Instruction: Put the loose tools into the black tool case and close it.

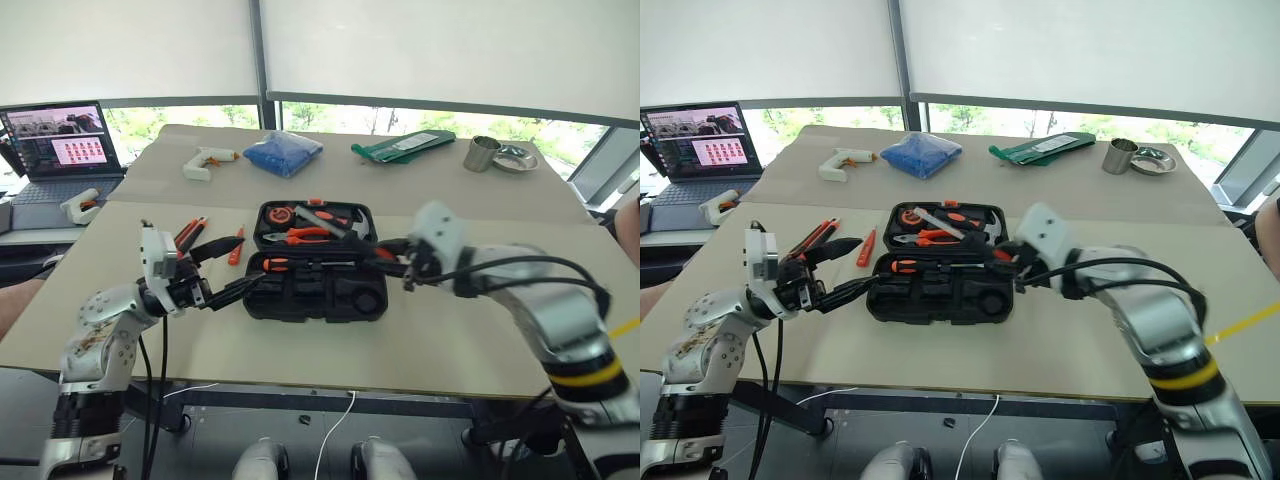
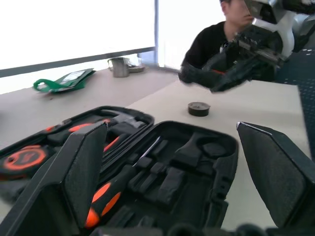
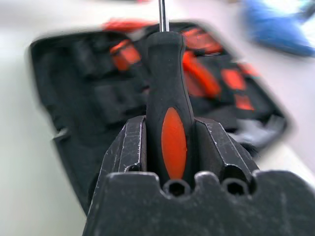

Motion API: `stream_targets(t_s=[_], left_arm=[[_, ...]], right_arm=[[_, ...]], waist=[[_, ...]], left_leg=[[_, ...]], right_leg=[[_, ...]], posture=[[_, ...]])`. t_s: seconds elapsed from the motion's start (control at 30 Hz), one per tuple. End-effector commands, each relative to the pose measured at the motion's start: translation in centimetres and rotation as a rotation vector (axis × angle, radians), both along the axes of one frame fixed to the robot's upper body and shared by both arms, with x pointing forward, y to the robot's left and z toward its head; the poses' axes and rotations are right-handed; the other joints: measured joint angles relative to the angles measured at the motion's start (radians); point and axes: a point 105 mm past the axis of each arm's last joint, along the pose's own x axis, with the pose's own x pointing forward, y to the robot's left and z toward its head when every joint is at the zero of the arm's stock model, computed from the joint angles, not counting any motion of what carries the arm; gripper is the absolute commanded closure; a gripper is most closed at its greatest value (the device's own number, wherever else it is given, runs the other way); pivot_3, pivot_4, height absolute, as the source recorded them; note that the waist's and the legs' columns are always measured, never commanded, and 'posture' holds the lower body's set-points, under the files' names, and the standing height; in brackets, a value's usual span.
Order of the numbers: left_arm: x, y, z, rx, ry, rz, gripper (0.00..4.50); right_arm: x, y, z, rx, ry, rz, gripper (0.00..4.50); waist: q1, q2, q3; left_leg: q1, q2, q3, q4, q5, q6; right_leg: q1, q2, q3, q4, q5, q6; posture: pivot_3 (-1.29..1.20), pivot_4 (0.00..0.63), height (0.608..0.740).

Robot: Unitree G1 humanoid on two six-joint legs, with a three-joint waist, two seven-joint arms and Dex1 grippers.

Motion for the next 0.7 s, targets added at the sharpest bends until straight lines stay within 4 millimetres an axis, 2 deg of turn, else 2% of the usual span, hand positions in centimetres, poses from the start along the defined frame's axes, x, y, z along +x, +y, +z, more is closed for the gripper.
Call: stream_targets(t_s=[0.03, 0.13, 0.23, 0.33, 0.47, 0.7], left_arm=[[0.0, 0.3, 0.7, 0.004, -0.038, 0.027, 0.0], [-0.3, 0.1, 0.2, 0.011, -0.026, 0.017, 0.0], [-0.3, -0.2, -0.1, 0.014, -0.024, 0.013, 0.0], [-0.4, -0.4, -0.3, 0.01, -0.026, 0.015, 0.0], [-0.4, -0.6, -0.5, 0.006, -0.028, 0.019, 0.0], [-0.3, -0.3, -0.1, -0.006, -0.04, 0.046, 0.0]], right_arm=[[1.5, 0.4, -0.6, -0.195, -0.053, 0.08, 3.46], [2.8, 0.0, -1.4, -0.335, -0.055, 0.133, 3.46], [3.9, -0.1, -1.1, -0.355, -0.055, 0.156, 3.46], [4.3, -0.7, -1.7, -0.397, -0.031, 0.178, 3.46], [5.3, -0.1, -2.0, -0.376, -0.036, 0.168, 3.46], [5.5, 1.3, -3.4, -0.364, -0.02, 0.215, 3.46]], waist=[[0.007, 0.0, 0.0], [0.011, 0.0, 0.0], [0.01, 0.0, 0.0], [0.007, 0.0, 0.0], [0.005, 0.0, 0.0], [0.003, 0.0, 0.0]], left_leg=[[-0.001, 0.0, 0.0, 0.0, 0.0, 0.0], [-0.002, -0.001, 0.0, 0.0, -0.001, 0.001], [-0.003, -0.001, 0.001, 0.0, -0.001, 0.001], [-0.003, -0.001, 0.001, 0.0, -0.001, 0.001], [-0.002, -0.001, 0.002, 0.0, 0.0, 0.0], [-0.002, -0.001, 0.001, 0.0, 0.0, -0.001]], right_leg=[[0.0, -0.001, 0.0, 0.0, 0.001, -0.001], [-0.001, -0.002, 0.0, -0.001, 0.003, -0.004], [-0.001, -0.002, -0.001, -0.001, 0.003, -0.003], [-0.001, -0.002, -0.001, -0.001, 0.003, -0.003], [-0.001, -0.001, -0.001, 0.0, 0.003, -0.003], [-0.001, -0.001, -0.001, 0.001, 0.004, -0.004]], posture=[[0.0, 0.15, 0.739], [0.0, 0.15, 0.739], [0.0, 0.15, 0.739], [0.0, 0.15, 0.739], [0.0, 0.15, 0.739], [0.0, 0.15, 0.739]])
